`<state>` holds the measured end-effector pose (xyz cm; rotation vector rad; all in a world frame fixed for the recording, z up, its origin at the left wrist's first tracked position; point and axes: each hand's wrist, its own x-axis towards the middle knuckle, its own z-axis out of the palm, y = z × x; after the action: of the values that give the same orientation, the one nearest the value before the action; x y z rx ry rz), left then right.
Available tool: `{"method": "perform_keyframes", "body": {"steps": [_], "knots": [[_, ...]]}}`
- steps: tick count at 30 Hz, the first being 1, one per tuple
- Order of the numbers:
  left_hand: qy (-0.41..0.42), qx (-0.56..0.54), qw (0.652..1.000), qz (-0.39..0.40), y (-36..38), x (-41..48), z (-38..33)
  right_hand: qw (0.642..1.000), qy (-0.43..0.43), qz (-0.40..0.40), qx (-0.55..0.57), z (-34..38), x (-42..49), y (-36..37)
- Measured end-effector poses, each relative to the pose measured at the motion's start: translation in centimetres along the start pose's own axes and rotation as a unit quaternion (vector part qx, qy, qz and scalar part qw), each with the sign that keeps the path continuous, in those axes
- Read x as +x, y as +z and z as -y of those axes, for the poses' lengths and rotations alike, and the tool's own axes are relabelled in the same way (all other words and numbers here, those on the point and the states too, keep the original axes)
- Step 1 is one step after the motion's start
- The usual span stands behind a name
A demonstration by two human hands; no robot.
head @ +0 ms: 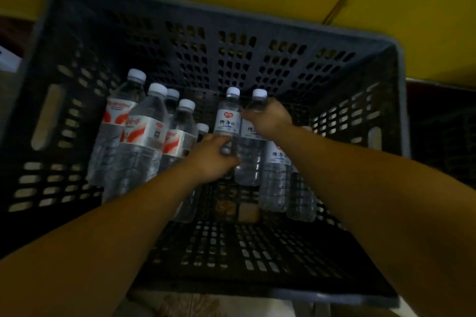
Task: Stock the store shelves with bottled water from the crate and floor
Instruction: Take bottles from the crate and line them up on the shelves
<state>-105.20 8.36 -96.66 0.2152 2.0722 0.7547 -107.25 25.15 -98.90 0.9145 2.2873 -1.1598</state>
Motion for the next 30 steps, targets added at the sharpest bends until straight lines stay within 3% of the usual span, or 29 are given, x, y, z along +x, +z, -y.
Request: {"method": "perform_keyframes", "body": {"steps": [4,7,12,16,21,30], "knots": [[-0.021,-0.077,0.995,0.053,-0.6,-2.6,-1.6,0.996,-0.081,-0.043,-0.001,-0.1,-4.4,-1.0],[-0.005,-0.111,0.991,0.070,-1.3,-6.1,-4.0,0.990,-0.098,-0.076,0.064,1.7,-8.8,-3.5],[0.070,-0.260,0.963,0.025,-3.0,-14.6,-8.0,0.957,-0.146,-0.111,0.224,6.7,-17.3,-9.0],[0.106,-0.344,0.933,0.019,-5.3,-22.5,-11.1,0.927,-0.219,-0.124,0.278,10.4,-25.6,-13.4],[0.179,-0.354,0.918,0.009,-8.6,-33.7,-14.2,0.897,-0.314,-0.055,0.306,15.1,-36.4,-17.4],[0.281,-0.306,0.900,-0.128,-11.3,-52.8,-15.7,0.841,-0.463,-0.079,0.268,22.9,-55.6,-18.4]]}}
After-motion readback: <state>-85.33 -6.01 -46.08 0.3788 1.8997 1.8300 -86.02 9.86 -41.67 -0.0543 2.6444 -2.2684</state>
